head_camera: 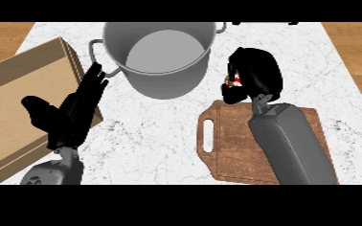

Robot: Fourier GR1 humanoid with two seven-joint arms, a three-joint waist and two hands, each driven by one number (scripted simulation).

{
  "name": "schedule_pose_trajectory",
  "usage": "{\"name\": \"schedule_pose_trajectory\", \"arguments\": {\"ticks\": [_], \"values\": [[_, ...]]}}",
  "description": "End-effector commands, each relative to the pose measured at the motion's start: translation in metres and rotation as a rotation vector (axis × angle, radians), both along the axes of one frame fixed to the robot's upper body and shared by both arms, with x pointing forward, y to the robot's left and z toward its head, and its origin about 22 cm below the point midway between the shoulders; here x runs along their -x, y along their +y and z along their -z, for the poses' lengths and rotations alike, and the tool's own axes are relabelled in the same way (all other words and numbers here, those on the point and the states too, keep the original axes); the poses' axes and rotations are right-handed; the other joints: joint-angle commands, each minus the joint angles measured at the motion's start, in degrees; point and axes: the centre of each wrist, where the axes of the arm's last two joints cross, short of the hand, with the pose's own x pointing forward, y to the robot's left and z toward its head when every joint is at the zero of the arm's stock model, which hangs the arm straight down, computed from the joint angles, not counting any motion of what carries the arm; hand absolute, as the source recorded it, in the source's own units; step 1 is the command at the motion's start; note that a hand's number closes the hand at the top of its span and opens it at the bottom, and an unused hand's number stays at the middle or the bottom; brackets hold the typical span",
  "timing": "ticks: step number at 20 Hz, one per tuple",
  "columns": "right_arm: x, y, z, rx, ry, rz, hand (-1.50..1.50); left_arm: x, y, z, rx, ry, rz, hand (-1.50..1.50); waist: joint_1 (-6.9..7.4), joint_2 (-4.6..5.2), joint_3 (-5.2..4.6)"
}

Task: Pick the cupcake from the cutting board and place it in the pot

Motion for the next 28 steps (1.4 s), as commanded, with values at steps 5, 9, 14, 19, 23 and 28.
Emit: {"name": "schedule_pose_trajectory", "arguments": {"ticks": [5,9,14,19,23,28], "values": [[0.024,0.021,-0.095,-0.048,-0.287,-0.148,1.5,0.005,0.008,-0.003,-0.003,-0.006,0.009,0.0,0.46,-0.08,-0.03],[0.037,0.03,-0.132,-0.16,-0.375,-0.233,1.5,0.004,0.004,0.021,0.006,0.009,-0.002,0.0,0.13,0.03,-0.05],[0.012,0.064,-0.156,-0.208,-0.356,-0.218,1.5,-0.006,-0.002,0.001,-0.01,-0.004,0.007,0.0,0.87,0.22,-0.04],[-0.022,0.089,-0.164,-0.228,-0.31,-0.177,1.5,-0.008,0.001,0.007,-0.014,-0.015,0.011,0.0,1.5,0.46,-0.07],[-0.046,0.103,-0.155,-0.212,-0.268,-0.143,1.5,-0.018,-0.02,-0.009,-0.003,-0.023,0.021,0.0,1.66,0.55,-0.06],[-0.077,0.104,-0.117,-0.193,-0.22,-0.125,1.5,-0.005,0.011,0.002,-0.005,-0.013,0.025,0.0,2.27,0.78,-0.08]]}}
